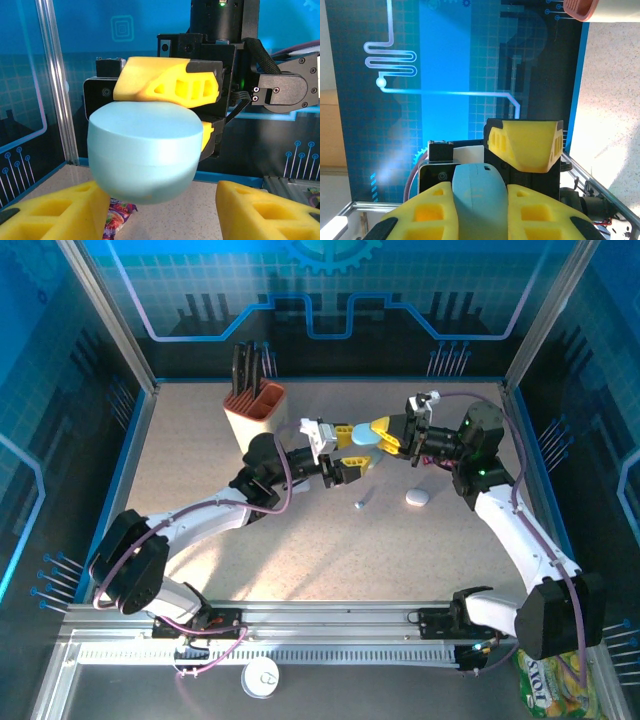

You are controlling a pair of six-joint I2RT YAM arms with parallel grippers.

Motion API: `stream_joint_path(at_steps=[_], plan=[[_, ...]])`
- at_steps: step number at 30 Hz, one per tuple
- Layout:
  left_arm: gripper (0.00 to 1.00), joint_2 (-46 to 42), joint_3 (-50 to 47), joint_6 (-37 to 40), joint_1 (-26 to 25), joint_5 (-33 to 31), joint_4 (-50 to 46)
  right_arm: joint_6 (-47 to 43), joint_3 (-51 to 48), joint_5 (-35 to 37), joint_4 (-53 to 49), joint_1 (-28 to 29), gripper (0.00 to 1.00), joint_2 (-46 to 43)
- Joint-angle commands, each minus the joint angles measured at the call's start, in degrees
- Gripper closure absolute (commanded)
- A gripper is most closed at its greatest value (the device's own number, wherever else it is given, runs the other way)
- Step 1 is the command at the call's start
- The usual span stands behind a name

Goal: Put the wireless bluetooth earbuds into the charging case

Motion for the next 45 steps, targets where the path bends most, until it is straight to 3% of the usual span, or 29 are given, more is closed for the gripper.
stream_joint_path(at_steps=[1,10,21,24,28,30,33,39,41,45], plan=[[0.44,0.84,2.35,-0.25,-0.29,-1.06,1.70,-2.06,-0.60,0.38,-1.90,0.70,0.87,-0.96],[0.49,1.09,2.71,-1.30,-0.31,-0.88,1.69,-3.81,-0.94,1.06,-4.56,0.75,0.87,-1.50],[0.65,0.94,2.18,-0.95,-0.26,0.28,1.35,-3.31,-0.24,1.29,-4.54,0.79,0.86,-1.36],[0.66,0.85,2.18,-1.13,-0.23,0.61,1.37,-4.20,0.08,1.65,-7.34,0.83,0.77,-1.50],[0.66,0.74,1.78,-2.35,0.14,1.47,1.26,-7.53,1.21,3.04,-9.72,-0.26,0.48,-2.08],[0.66,0.52,1.43,-3.82,0.58,2.28,1.04,-9.73,1.34,3.79,-10.40,-2.03,0.40,-2.95],[0.66,-0.19,0.88,-6.85,1.64,4.35,0.33,-20.05,3.73,4.50,-19.16,-4.86,0.32,-4.56],[0.65,-2.61,0.29,-9.64,4.00,10.96,-4.96,-57.87,14.68,9.46,-47.56,-4.72,0.25,-5.04],[0.66,-3.18,0.25,-10.59,4.69,12.59,-6.27,-68.48,17.51,11.09,-53.30,-2.63,0.25,-5.19],[0.66,-4.19,0.19,-11.25,5.55,14.80,-8.57,-85.66,22.53,21.67,-63.23,5.81,0.20,-5.37]])
